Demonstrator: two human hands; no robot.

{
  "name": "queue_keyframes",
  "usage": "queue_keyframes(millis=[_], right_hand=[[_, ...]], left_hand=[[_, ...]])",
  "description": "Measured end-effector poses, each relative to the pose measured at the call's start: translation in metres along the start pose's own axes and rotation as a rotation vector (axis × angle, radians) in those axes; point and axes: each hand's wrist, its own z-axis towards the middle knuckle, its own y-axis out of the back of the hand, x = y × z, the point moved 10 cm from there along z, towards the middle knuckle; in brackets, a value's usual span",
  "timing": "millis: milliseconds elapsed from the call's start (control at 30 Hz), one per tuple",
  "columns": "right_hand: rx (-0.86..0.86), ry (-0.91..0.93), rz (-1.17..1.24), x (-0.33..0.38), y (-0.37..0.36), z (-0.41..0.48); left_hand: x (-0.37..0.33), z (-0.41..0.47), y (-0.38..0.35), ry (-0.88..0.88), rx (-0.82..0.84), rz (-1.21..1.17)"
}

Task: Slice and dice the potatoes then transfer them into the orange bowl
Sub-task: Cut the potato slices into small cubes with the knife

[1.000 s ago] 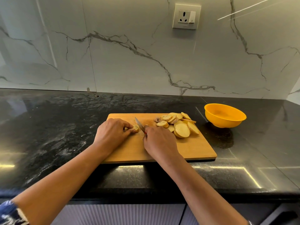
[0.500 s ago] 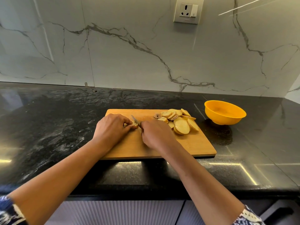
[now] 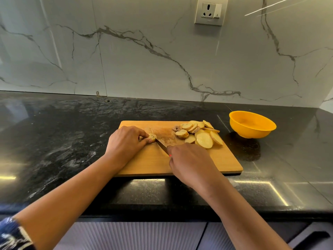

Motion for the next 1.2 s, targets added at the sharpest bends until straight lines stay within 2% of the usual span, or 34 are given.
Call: queue_keyframes(millis=[133, 333, 567, 933, 1200], right_hand=[[0.012, -0.026, -0.007, -0.007, 0.005, -0.011], [-0.189, -0.129, 0.108, -0.014, 0.019, 0.006], [-0.137, -0.131, 0.171, -0.005, -0.003, 0.028], [-0.018, -0.115, 0.083, 0.011, -0.008, 0.040], [-0.048, -0.068, -0.007, 0.008, -0.010, 0.005]], left_hand=[[0.005, 0.001, -0.001, 0.015, 0.033, -0.052], [0.013, 0.001, 0.000, 0.064, 0.028, -0.159], [0.014, 0.002, -0.001, 0.074, 0.021, -0.153], [0.014, 0.002, -0.001, 0.067, 0.011, -0.122], [0.012, 0.001, 0.000, 0.062, -0.006, -0.112]])
